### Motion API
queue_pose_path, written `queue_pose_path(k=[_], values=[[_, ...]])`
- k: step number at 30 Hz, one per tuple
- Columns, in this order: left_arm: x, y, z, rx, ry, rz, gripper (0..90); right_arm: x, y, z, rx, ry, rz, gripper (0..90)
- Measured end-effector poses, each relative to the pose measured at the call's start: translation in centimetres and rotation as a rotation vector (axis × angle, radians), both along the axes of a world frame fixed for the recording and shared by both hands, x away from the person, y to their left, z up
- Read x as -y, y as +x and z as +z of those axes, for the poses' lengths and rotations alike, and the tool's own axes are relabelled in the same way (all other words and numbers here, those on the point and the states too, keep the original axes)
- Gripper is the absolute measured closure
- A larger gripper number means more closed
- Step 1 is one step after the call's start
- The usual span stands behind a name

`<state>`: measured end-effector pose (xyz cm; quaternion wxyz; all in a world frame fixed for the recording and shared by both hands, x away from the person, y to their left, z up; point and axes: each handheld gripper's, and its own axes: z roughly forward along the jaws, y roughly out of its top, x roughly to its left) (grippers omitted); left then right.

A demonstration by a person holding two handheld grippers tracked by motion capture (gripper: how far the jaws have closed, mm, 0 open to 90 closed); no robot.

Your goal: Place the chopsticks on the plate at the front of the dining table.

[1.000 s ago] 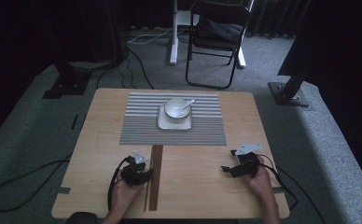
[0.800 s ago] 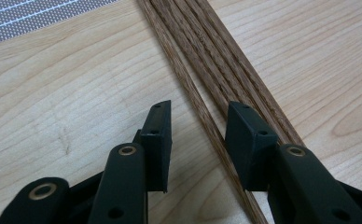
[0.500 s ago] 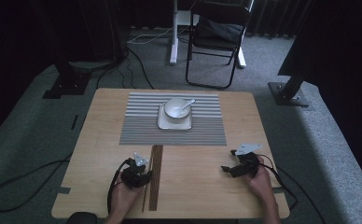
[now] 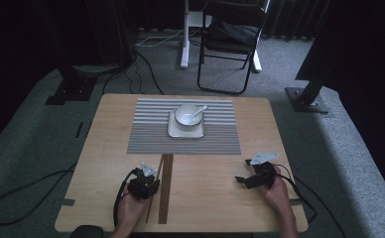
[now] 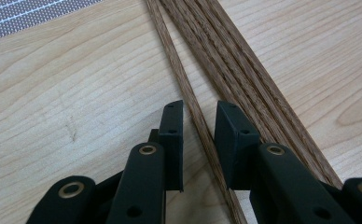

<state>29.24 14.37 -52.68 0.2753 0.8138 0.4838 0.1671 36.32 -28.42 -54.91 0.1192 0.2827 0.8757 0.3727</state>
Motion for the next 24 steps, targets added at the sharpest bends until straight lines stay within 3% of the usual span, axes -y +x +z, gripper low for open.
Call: queue_pose_path(k=[24], values=[[-1.6, 0.2, 0.0, 0.003, 0.005, 0.047, 83.4, 0.0, 0.0, 0.0, 0.0, 0.0, 0.0, 12.1]])
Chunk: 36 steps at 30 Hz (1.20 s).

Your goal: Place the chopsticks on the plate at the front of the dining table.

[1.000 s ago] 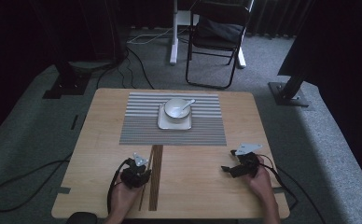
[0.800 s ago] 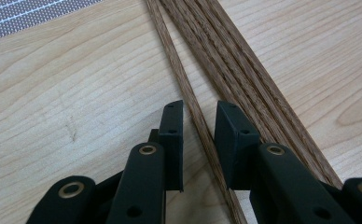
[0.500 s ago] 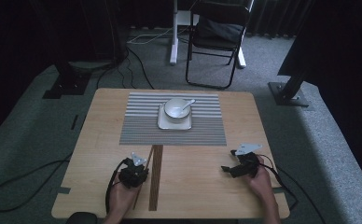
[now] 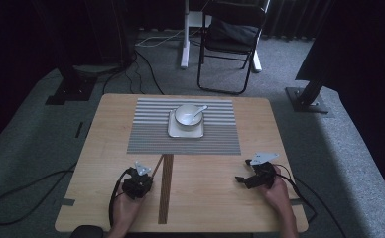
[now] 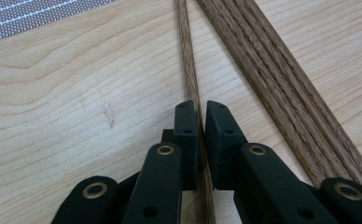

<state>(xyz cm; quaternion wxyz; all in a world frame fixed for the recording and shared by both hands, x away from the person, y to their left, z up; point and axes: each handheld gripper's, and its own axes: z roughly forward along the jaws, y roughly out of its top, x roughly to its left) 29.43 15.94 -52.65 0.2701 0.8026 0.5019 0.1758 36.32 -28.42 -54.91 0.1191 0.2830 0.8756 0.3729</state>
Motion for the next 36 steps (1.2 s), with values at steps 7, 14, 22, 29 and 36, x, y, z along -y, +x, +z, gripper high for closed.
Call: queue_pose_path(k=[7, 14, 22, 29, 36], values=[[-0.1, -0.1, 0.2, 0.012, -0.002, 0.009, 84.0, 0.0, 0.0, 0.0, 0.001, 0.0, 0.0, 12.2], [-0.3, -0.2, 0.5, 0.026, -0.01, 0.012, 84.2, 0.0, 0.0, 0.0, 0.001, -0.001, 0.001, 12.1], [-0.5, -0.4, 1.0, 0.044, -0.018, 0.017, 84.4, 0.0, 0.0, 0.0, 0.001, -0.001, 0.001, 12.1], [-0.8, -0.7, 1.2, 0.055, -0.028, 0.023, 84.4, 0.0, 0.0, 0.0, 0.001, 0.0, 0.0, 12.2], [-1.0, -0.4, 1.1, 0.059, -0.032, 0.036, 84.4, 0.0, 0.0, 0.0, 0.0, 0.0, 0.0, 12.2]])
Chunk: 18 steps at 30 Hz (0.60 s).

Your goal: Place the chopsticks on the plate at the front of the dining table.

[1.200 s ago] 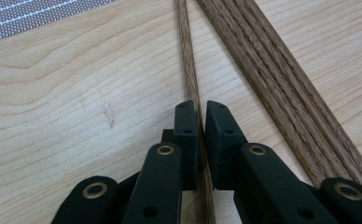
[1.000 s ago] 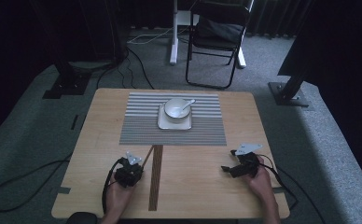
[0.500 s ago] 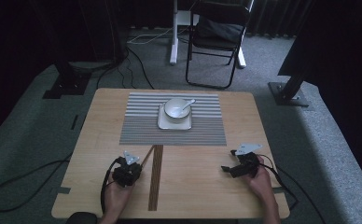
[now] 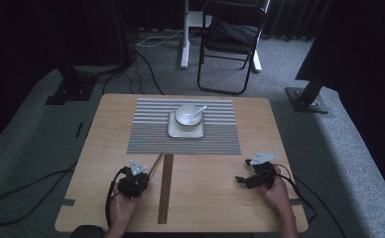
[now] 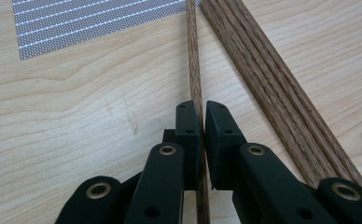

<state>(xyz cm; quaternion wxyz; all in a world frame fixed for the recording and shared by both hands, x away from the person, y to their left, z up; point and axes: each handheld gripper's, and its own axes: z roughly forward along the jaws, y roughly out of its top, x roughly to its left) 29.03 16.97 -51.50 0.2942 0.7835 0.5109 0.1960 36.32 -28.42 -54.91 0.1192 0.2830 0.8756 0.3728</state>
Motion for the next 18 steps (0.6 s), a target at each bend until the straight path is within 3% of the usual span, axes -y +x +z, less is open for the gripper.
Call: queue_pose_path(k=[18], values=[[-0.21, 0.61, -0.05, 0.006, -0.027, 0.02, 84.4, 0.0, 0.0, 0.0, 0.0, 0.0, 0.0, 12.2]])
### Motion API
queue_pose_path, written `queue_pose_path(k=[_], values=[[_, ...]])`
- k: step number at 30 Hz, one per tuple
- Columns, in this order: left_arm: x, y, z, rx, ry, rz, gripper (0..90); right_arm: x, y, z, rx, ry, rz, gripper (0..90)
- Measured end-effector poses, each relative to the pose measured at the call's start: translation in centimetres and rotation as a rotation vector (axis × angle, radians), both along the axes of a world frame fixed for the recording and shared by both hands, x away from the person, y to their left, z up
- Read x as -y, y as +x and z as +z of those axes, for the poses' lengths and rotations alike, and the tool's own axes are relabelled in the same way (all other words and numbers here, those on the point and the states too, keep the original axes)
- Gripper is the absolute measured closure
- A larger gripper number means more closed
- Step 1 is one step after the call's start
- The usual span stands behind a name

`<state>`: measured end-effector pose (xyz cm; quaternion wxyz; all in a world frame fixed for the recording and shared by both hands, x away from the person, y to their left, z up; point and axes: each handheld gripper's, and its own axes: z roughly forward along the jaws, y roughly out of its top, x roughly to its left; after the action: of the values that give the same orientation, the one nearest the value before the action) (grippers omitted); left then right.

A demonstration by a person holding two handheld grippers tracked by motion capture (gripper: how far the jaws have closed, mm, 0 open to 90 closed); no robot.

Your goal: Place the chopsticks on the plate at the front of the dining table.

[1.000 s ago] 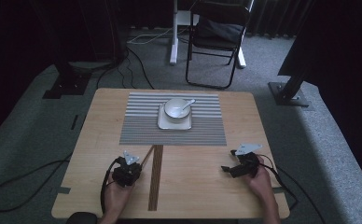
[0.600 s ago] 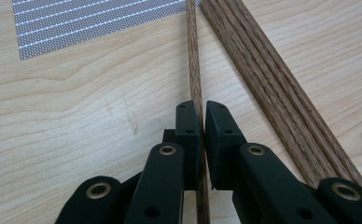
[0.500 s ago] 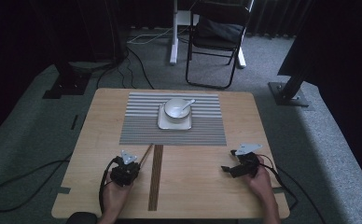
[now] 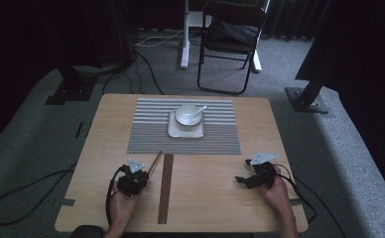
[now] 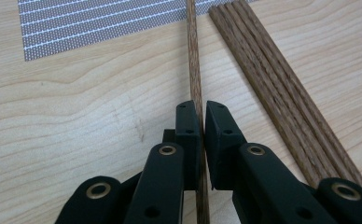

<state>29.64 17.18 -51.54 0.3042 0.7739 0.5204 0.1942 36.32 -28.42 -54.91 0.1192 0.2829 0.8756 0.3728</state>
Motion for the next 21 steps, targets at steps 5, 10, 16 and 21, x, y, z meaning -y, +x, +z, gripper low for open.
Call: queue_pose_path(k=[5, 10, 16, 21], values=[[0.1, 0.2, 0.2, 0.005, -0.003, 0.001, 84.4, 0.0, 0.0, 0.0, 0.0, 0.0, 0.0, 12.1], [0.0, 0.5, 0.3, 0.007, -0.009, 0.009, 84.4, 0.0, 0.0, 0.0, 0.0, 0.0, 0.0, 12.1], [0.1, 1.0, 0.6, 0.012, -0.009, 0.015, 84.4, 0.0, 0.0, 0.0, 0.0, 0.0, 0.0, 12.1], [0.1, 1.2, 0.7, 0.013, -0.017, 0.016, 84.4, 0.0, 0.0, 0.0, 0.0, 0.0, 0.0, 12.2]])
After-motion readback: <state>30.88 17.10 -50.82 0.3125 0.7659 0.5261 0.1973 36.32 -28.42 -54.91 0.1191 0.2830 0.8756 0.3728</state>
